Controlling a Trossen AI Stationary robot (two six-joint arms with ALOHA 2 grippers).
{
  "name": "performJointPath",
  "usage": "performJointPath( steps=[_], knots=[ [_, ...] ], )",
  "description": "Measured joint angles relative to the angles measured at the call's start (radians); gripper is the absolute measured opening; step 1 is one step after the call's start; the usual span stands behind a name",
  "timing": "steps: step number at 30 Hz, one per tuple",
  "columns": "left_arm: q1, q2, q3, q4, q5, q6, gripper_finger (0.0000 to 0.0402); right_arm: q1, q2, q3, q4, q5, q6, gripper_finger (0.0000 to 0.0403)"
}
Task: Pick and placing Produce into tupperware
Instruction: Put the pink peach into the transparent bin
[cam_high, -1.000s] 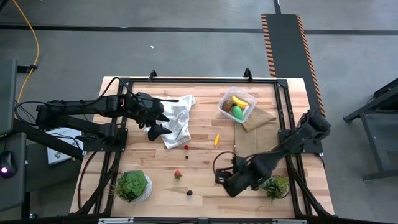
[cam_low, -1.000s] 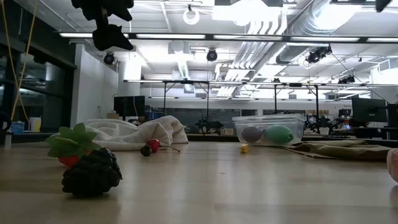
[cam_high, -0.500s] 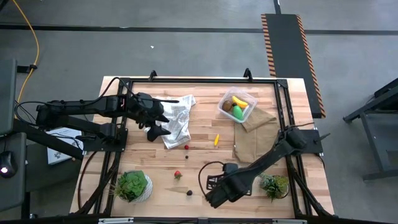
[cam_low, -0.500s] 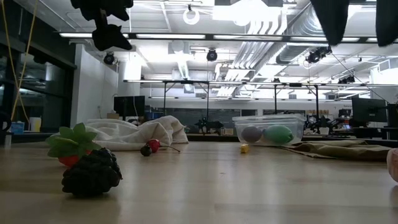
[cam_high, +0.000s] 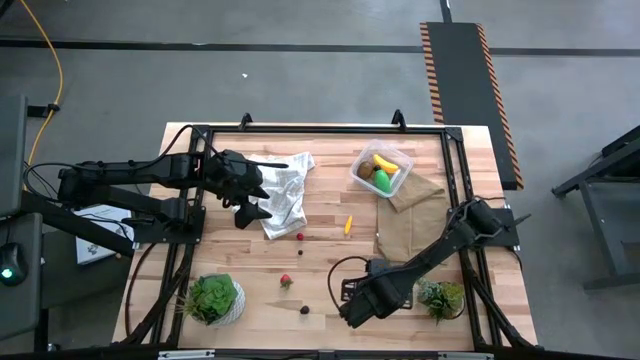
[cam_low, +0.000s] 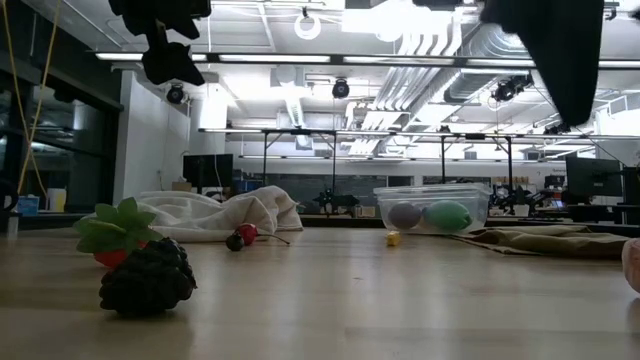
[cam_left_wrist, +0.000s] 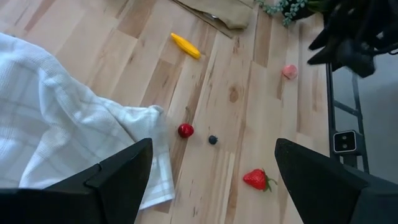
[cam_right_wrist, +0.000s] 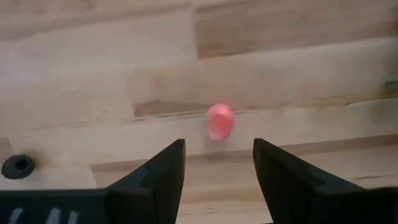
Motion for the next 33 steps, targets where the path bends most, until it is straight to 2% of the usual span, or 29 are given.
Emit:
performJointPath(
  steps=[4, 10, 21, 33],
  knots=[
    [0.0, 0.0, 0.0, 0.0, 0.015, -0.001, 0.0328, 0.005, -0.003, -0.091, 0.15, -0.02, 0.008, 0.0181],
    [0.0, 0.0, 0.0, -0.019, 0.016, -0.001, 0.0328, 0.005, -0.006, -0.123, 0.144, -0.048, 0.015, 0.0181],
    [0.0, 0.0, 0.0, -0.021, 0.015, -0.003, 0.0328, 0.004, -0.006, -0.204, 0.273, -0.06, 0.015, 0.0181],
    [0.0, 0.0, 0.0, -0.021, 0.014, -0.002, 0.0328, -0.005, 0.005, -0.206, 0.267, -0.06, 0.013, 0.0181]
  ],
)
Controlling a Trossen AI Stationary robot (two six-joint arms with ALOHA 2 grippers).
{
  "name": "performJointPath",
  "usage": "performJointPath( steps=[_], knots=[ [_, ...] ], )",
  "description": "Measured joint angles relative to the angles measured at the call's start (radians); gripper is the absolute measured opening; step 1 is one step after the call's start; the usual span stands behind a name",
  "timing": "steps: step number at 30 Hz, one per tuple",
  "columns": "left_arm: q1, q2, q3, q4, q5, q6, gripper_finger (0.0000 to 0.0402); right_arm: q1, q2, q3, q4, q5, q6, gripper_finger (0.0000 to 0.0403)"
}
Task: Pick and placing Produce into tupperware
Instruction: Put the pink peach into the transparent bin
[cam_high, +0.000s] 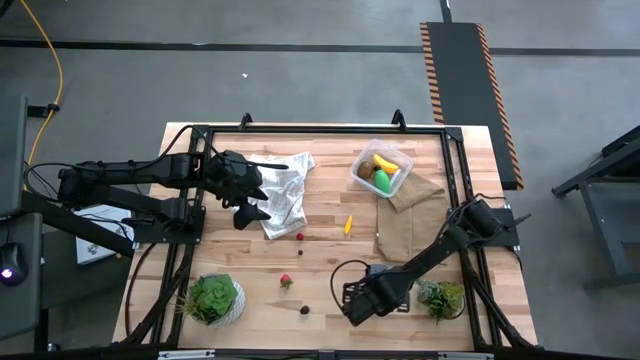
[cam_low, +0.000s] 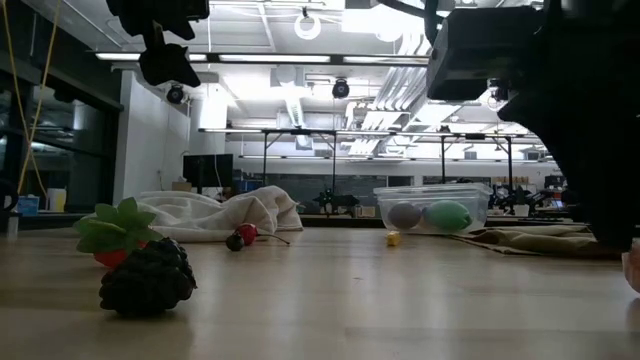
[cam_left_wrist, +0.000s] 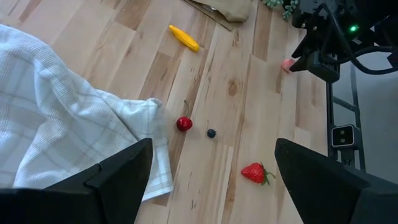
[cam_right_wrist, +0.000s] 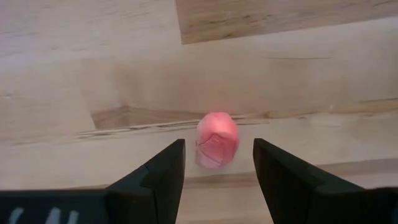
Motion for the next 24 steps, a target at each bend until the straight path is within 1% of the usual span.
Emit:
performJointPath(
  steps=[8, 15, 24],
  knots=[
    [0.0, 0.0, 0.0, 0.0, 0.0, 0.001, 0.0328, -0.006, 0.004, 0.0, -0.004, 0.001, -0.001, 0.0181],
    [0.0, 0.0, 0.0, 0.001, 0.0, 0.003, 0.0328, -0.007, 0.004, 0.0, -0.006, 0.001, -0.001, 0.0167],
    [0.0, 0.0, 0.0, 0.001, 0.0, 0.005, 0.0328, -0.007, 0.007, 0.0, -0.003, -0.001, -0.002, 0.0165]
  ],
)
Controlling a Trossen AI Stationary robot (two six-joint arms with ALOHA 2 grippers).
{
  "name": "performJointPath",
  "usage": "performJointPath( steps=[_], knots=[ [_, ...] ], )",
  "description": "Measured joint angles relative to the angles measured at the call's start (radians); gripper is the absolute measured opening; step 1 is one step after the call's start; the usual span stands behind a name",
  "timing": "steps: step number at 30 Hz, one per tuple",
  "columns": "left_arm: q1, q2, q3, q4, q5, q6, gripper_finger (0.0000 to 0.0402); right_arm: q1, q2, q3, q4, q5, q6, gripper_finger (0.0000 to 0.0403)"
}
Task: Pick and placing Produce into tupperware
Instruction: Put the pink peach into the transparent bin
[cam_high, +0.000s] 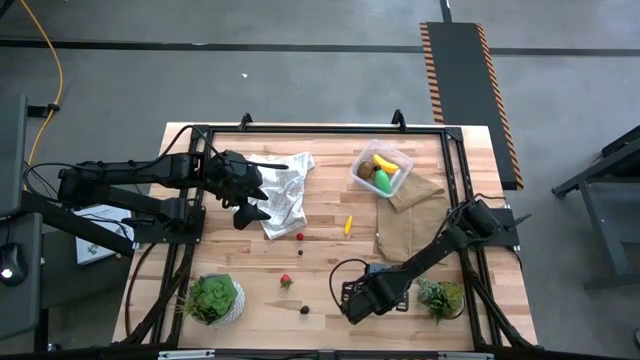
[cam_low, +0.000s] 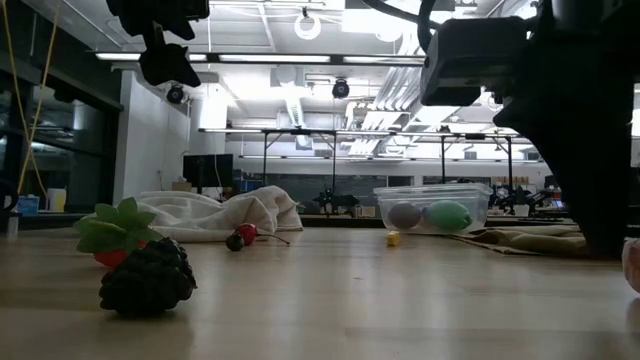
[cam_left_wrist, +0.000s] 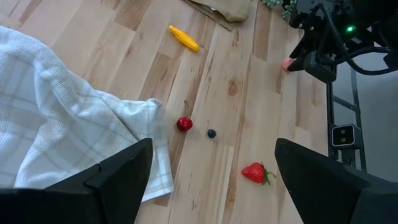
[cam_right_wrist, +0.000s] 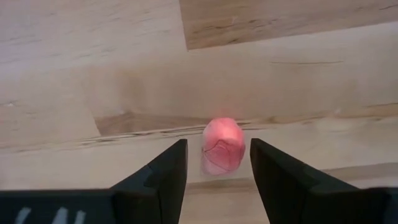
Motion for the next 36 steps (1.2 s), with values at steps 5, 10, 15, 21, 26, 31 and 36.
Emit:
performJointPath(
  steps=[5, 10, 15, 21, 26, 31, 36],
  knots=[
    [0.0, 0.0, 0.0, 0.001, 0.0, 0.0, 0.0328, -0.002, 0.014, 0.0, 0.027, -0.01, 0.001, 0.0165],
    [0.0, 0.0, 0.0, 0.0, 0.0, 0.0, 0.0328, -0.002, 0.025, 0.0, 0.025, -0.01, 0.001, 0.0164],
    [0.0, 0.0, 0.0, 0.005, 0.0, 0.0, 0.0328, -0.006, 0.025, 0.0, 0.026, -0.008, -0.002, 0.0164],
    [0.0, 0.0, 0.0, 0.005, 0.0, 0.0, 0.0328, -0.006, 0.025, 0.0, 0.028, -0.005, -0.002, 0.0157],
    [0.0, 0.0, 0.0, 0.005, 0.0, 0.0, 0.0328, -0.006, 0.025, 0.0, 0.029, -0.005, -0.002, 0.0121],
    [0.0, 0.0, 0.0, 0.005, 0.0, 0.0, 0.0328, -0.006, 0.024, 0.0, 0.03, -0.006, -0.003, 0.0092],
    [0.0, 0.0, 0.0, 0.005, 0.0, 0.0, 0.0328, -0.006, 0.023, 0.0, 0.03, -0.002, -0.003, 0.0079]
  ],
)
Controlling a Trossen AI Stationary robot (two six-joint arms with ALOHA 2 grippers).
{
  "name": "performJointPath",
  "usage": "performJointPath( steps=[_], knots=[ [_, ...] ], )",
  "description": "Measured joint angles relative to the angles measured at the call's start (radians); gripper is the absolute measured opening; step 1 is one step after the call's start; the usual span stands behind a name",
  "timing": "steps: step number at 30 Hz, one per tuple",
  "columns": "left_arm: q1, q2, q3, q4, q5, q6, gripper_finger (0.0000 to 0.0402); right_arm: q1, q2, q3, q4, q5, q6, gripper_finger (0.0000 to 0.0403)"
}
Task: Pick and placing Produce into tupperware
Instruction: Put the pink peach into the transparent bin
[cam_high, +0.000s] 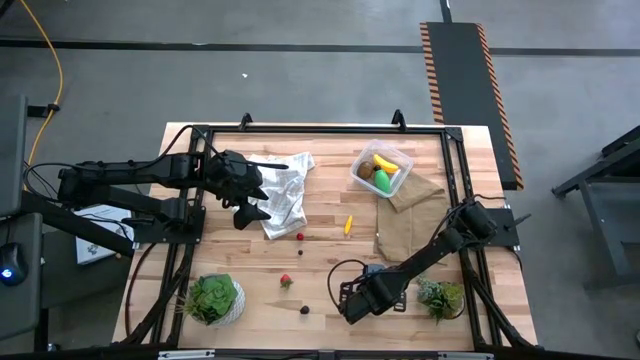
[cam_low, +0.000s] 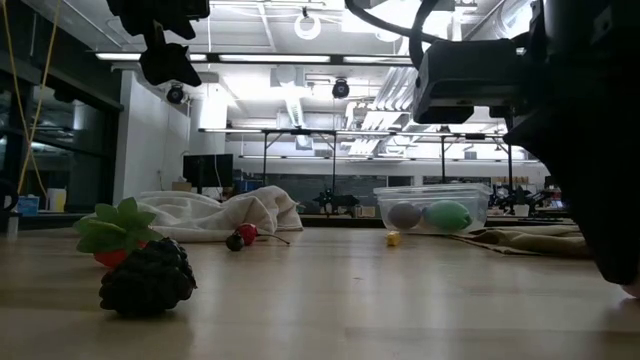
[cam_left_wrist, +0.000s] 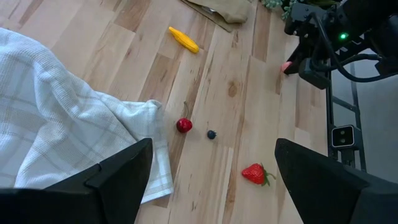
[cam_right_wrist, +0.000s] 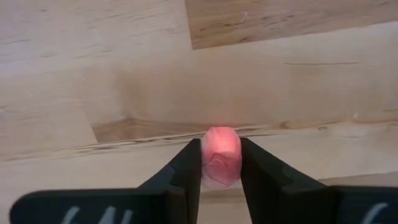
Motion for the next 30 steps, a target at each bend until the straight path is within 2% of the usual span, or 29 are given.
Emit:
performJointPath(
  steps=[6, 11, 18, 30],
  knots=[
    [0.0, 0.0, 0.0, 0.0, 0.0, 0.0, 0.0328, 0.0, 0.0, 0.026, -0.006, 0.02, -0.022, 0.0077],
    [0.0, 0.0, 0.0, 0.0, 0.0, 0.0, 0.0328, -0.018, -0.018, 0.088, -0.035, 0.095, -0.075, 0.0076],
    [0.0, 0.0, 0.0, 0.002, 0.0, 0.004, 0.0328, -0.078, -0.122, 0.151, -0.16, 0.24, -0.221, 0.0076],
    [0.0, 0.0, 0.0, 0.008, 0.0, 0.005, 0.0328, -0.21, -0.314, 0.161, -0.398, 0.327, -0.442, 0.0076]
  ],
)
